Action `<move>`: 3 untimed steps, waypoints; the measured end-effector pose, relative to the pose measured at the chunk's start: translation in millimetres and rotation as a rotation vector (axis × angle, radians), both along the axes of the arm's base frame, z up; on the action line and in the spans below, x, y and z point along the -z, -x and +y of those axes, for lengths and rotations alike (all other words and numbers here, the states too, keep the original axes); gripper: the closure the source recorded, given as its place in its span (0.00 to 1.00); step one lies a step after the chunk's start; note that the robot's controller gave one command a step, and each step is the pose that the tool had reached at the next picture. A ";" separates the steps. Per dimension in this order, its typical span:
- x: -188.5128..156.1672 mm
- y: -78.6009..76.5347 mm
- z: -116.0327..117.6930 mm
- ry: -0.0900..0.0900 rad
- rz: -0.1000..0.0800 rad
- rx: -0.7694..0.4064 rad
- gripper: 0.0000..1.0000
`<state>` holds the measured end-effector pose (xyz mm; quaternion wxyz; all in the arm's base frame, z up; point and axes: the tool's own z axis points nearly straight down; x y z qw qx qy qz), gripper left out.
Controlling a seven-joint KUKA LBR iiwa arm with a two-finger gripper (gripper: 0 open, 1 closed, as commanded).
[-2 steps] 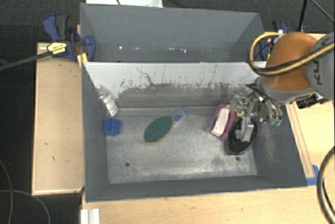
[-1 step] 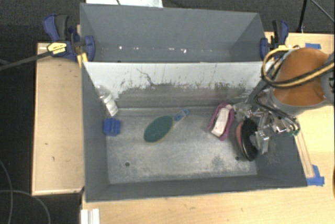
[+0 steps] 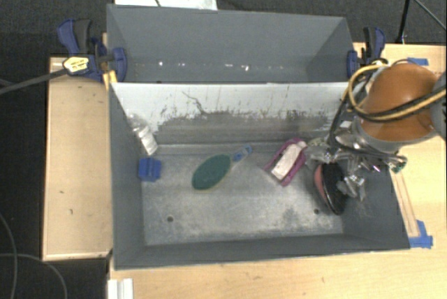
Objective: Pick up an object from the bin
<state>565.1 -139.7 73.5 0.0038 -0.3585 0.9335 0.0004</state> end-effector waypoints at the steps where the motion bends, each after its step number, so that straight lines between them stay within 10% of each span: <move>1: -0.4 -0.9 -1.6 0.002 -0.004 0.005 1.00; 2: -119.9 6.9 8.0 0.005 -0.003 -0.027 1.00; 3: -196.9 -22.5 -8.5 0.007 -0.004 -0.197 1.00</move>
Offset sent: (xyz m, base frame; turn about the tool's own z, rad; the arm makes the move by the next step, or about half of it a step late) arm 0.0000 0.0000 0.0000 0.0000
